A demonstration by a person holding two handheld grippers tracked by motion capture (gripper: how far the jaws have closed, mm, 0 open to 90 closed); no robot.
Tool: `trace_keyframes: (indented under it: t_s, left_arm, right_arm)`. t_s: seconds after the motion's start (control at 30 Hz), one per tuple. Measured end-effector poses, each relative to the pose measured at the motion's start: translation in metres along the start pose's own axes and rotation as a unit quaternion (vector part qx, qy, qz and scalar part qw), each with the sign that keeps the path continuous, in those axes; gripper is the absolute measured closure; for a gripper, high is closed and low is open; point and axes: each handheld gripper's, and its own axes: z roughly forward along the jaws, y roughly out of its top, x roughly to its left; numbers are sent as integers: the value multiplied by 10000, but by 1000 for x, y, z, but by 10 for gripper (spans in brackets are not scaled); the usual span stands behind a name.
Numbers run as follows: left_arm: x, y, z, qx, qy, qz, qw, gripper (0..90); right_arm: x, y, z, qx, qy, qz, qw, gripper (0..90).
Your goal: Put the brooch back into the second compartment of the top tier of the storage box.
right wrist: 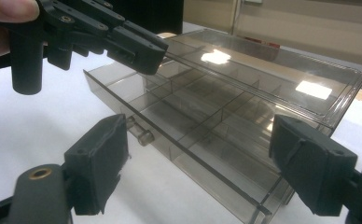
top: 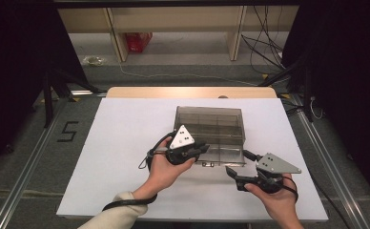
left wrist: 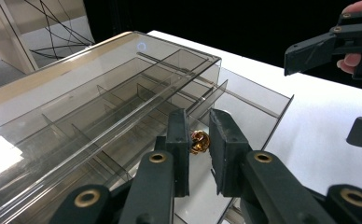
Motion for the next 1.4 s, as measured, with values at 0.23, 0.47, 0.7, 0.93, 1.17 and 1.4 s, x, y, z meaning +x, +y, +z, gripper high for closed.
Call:
trace_keyframes:
  t_s: [0.23,0.47,0.7,0.93,1.17,1.4]
  left_arm:
    - [-1,0,1,27,1,19,10000,783]
    - [-3,-2,3,83,-36,26,10000,783]
    - [-4,-2,5,94,-39,35,9999,782]
    - [-4,-3,6,142,-45,39,9999,782]
    - [-4,-4,6,168,-28,31,9999,782]
    - [-4,-4,7,203,-34,27,9998,782]
  right_arm:
    - [0,0,0,5,-2,3,10000,206]
    - [0,0,0,10,-6,-11,10000,206]
    - [0,0,0,12,1,-2,10000,206]
    - [0,0,0,13,4,-7,10000,206]
    - [0,0,0,14,-7,-9,10000,206]
    - [0,0,0,13,0,-11,10000,206]
